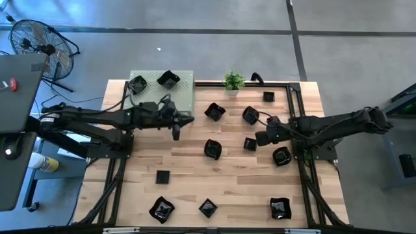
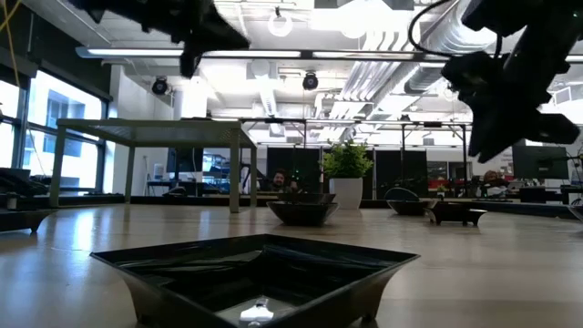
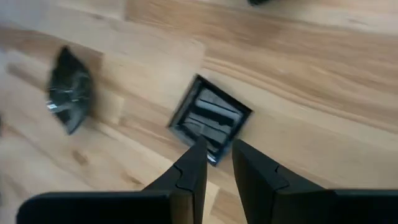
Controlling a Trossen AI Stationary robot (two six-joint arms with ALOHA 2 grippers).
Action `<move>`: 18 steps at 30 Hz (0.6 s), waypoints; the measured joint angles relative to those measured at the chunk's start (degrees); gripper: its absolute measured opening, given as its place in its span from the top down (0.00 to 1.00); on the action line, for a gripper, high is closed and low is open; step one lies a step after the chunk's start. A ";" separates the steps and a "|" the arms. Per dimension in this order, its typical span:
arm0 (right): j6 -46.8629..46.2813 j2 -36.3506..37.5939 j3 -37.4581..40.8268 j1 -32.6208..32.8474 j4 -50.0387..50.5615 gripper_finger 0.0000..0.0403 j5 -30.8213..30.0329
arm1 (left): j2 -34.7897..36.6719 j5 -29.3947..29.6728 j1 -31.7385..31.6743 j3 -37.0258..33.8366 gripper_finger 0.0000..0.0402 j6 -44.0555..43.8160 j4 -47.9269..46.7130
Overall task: Pick & Place Mini shaped plates
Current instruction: Put the black square plate on the shelf
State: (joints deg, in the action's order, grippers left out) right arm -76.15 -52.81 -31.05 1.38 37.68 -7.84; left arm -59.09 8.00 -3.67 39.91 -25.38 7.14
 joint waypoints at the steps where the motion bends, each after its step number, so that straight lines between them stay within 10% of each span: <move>1: -0.78 -0.62 0.00 0.05 0.43 0.82 -0.08 | -0.06 0.21 0.03 -0.36 1.00 -0.56 -0.39; 18: -1.38 -12.23 0.04 -1.70 -3.17 0.67 6.93 | -1.68 0.46 0.33 -0.40 1.00 -0.53 0.87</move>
State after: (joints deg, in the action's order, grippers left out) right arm -77.52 -65.04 -31.00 -0.32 34.52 -0.92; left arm -60.77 8.46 -3.33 39.51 -25.91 8.01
